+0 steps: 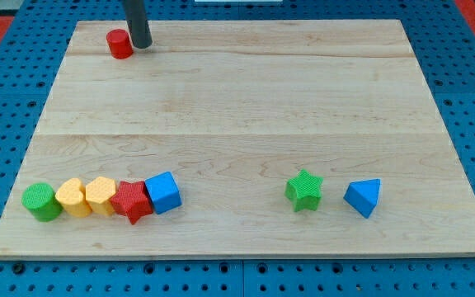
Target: Slide the red star to the right side of the red circle
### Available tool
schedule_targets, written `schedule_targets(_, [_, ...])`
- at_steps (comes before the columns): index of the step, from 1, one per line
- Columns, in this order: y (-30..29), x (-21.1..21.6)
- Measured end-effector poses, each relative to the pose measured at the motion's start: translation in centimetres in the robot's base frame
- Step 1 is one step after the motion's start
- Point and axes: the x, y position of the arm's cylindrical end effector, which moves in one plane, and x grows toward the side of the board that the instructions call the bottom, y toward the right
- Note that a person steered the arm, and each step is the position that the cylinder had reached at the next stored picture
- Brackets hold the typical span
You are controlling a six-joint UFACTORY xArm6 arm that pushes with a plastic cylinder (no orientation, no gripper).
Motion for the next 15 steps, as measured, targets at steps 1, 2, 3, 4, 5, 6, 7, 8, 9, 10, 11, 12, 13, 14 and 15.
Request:
schedule_targets(1, [-0.8, 1.1])
schedule_targets(2, [-2.0, 1.2])
schedule_targets(3, [-4.8, 1.2])
schedule_targets(4, [-1.6, 1.7])
schedule_targets(5, [3.7, 5.5])
schedule_targets(6, [9.5, 7.9])
schedule_targets(7, [17.5, 9.4])
schedule_targets(8, [23.7, 13.5])
schedule_targets(9, [26.4, 19.1])
schedule_targets(10, [24.3, 24.3])
schedule_targets(11, [19.9, 24.1])
schedule_targets(12, [18.8, 24.9])
schedule_targets(13, [17.7, 30.5])
schedule_targets(14, [13.6, 33.9])
schedule_targets(15, [6.9, 33.2])
